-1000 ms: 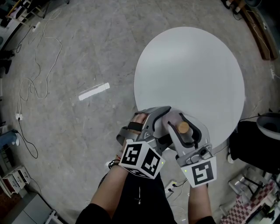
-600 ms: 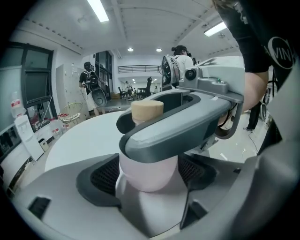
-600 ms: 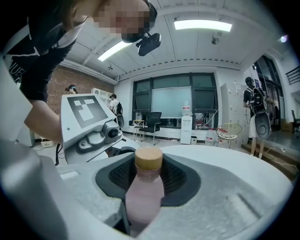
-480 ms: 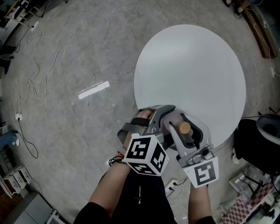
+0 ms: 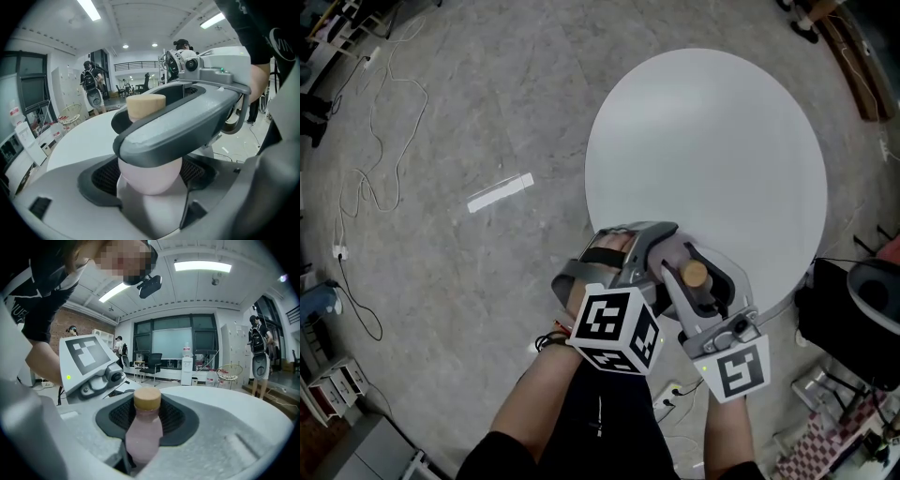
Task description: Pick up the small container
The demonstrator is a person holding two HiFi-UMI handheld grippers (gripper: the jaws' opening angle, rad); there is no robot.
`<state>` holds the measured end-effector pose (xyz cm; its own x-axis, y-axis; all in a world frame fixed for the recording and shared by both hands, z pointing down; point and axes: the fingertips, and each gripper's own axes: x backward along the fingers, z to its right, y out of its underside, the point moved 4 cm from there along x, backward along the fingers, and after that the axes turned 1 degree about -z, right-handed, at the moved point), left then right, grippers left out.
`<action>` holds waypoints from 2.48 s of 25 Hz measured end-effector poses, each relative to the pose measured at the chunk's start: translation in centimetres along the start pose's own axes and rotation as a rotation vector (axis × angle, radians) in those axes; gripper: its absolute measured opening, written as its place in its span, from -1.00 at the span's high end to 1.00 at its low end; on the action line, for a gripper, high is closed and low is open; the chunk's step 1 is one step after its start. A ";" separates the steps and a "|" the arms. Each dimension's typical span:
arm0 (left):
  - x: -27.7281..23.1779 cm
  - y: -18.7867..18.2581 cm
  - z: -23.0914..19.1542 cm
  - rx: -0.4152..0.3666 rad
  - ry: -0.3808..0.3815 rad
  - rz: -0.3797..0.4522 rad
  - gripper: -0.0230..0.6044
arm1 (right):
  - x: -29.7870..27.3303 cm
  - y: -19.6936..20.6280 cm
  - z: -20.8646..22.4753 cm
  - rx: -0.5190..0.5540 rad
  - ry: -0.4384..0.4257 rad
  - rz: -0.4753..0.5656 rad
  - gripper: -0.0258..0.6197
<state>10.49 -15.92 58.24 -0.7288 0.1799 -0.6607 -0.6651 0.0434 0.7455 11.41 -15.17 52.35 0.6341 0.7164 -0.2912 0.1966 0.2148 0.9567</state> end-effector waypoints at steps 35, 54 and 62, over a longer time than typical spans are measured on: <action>6.4 -5.5 -2.3 0.075 -0.050 0.010 -0.22 | 0.6 -9.0 0.2 0.018 -0.089 0.012 0.53; 11.5 -9.9 -2.9 0.095 -0.080 0.007 -0.22 | 2.2 -15.4 -0.3 0.017 -0.127 0.036 0.53; 13.1 -11.6 -2.7 0.109 -0.092 0.030 -0.22 | 3.2 -17.6 -0.7 0.038 -0.145 0.027 0.53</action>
<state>8.24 -16.70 40.66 -0.7265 0.2718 -0.6312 -0.6183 0.1425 0.7729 9.47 -16.21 34.60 0.7402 0.6177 -0.2656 0.2044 0.1697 0.9641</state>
